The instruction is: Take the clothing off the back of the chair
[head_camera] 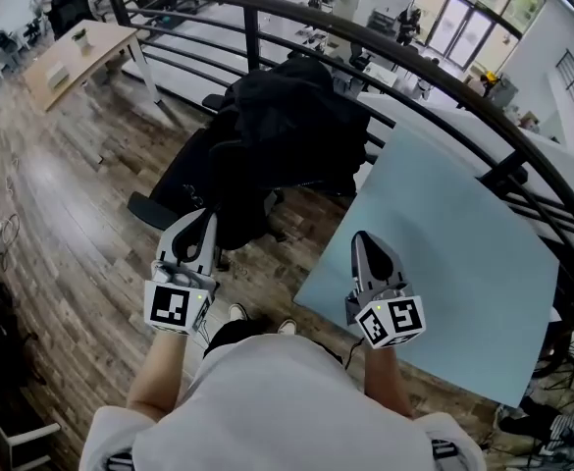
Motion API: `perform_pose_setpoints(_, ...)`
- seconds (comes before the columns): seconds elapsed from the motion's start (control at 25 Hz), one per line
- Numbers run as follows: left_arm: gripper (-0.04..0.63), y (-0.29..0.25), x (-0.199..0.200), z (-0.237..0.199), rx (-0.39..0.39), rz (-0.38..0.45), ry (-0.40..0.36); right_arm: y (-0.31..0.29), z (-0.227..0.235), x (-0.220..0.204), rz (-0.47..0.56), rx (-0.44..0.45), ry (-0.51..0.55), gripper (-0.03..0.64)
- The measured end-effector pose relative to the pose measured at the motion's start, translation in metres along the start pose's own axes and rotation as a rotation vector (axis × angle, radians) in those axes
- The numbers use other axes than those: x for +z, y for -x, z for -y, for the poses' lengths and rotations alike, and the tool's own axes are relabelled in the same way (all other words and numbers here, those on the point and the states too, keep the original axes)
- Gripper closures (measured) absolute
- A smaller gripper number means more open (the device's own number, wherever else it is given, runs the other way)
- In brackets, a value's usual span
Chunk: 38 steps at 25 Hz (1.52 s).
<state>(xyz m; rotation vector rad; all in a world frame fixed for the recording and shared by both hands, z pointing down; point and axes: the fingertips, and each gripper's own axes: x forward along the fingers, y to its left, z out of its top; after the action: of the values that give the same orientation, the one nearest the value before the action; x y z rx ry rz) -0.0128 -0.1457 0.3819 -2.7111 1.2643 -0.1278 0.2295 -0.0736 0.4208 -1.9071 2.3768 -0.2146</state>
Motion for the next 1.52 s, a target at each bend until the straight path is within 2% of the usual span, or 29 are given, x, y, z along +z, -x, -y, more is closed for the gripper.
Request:
perform_pose_setpoints(0.16, 0.569, -0.017, 0.01, -0.005, -0.045, 0.007, -0.02, -0.016, -0.008, 0.01, 0.004, -0.001, 0.02, 0.597)
perform_pose_setpoints(0.28, 0.569, -0.025, 0.01, -0.02, -0.06, -0.009, 0.002, -0.028, -0.017, 0.009, -0.008, 0.003, 0.017, 0.597)
perform_pose_setpoints(0.4, 0.566, -0.043, 0.017, -0.028, -0.113, -0.028, 0.001, -0.038, -0.025, 0.005, -0.025, 0.004, 0.016, 0.597)
perform_pose_setpoints(0.44, 0.542, -0.051, 0.023, -0.027, -0.138, -0.033, -0.014, -0.041, -0.027, 0.005, -0.027, 0.006, 0.019, 0.597)
perform_pose_setpoints(0.52, 0.433, -0.068, 0.036, -0.023, -0.192, -0.045, -0.059, -0.046, -0.03, 0.007, -0.023, 0.008, 0.026, 0.597)
perform_pose_setpoints(0.64, 0.378, -0.097, 0.058, -0.015, -0.267, -0.036, -0.18, -0.049, -0.034, 0.01, -0.02, 0.0, 0.035, 0.597)
perform_pose_setpoints(0.72, 0.327, -0.113, 0.061, -0.005, -0.346, -0.073, -0.236, -0.047, -0.036, 0.01, -0.018, -0.005, 0.042, 0.597)
perform_pose_setpoints(0.8, 0.246, -0.127, 0.061, 0.004, -0.412, -0.124, -0.27, -0.041, -0.033, 0.009, -0.019, -0.022, 0.041, 0.597)
perform_pose_setpoints(1.0, 0.13, -0.157, 0.059, 0.014, -0.458, -0.208, -0.396, -0.028, -0.017, 0.006, -0.021, -0.07, 0.033, 0.597)
perform_pose_setpoints(1.16, 0.079, -0.173, 0.054, 0.026, -0.497, -0.276, -0.511, -0.022, -0.008, 0.007, -0.022, -0.096, 0.022, 0.597)
perform_pose_setpoints(1.32, 0.054, -0.187, 0.042, 0.037, -0.519, -0.342, -0.697, -0.021, -0.004, 0.006, -0.02, -0.1, 0.02, 0.597)
perform_pose_setpoints(1.52, 0.026, -0.197, 0.008, 0.051, -0.54, -0.443, -0.987, -0.022, -0.004, 0.007, -0.01, -0.098, 0.019, 0.597)
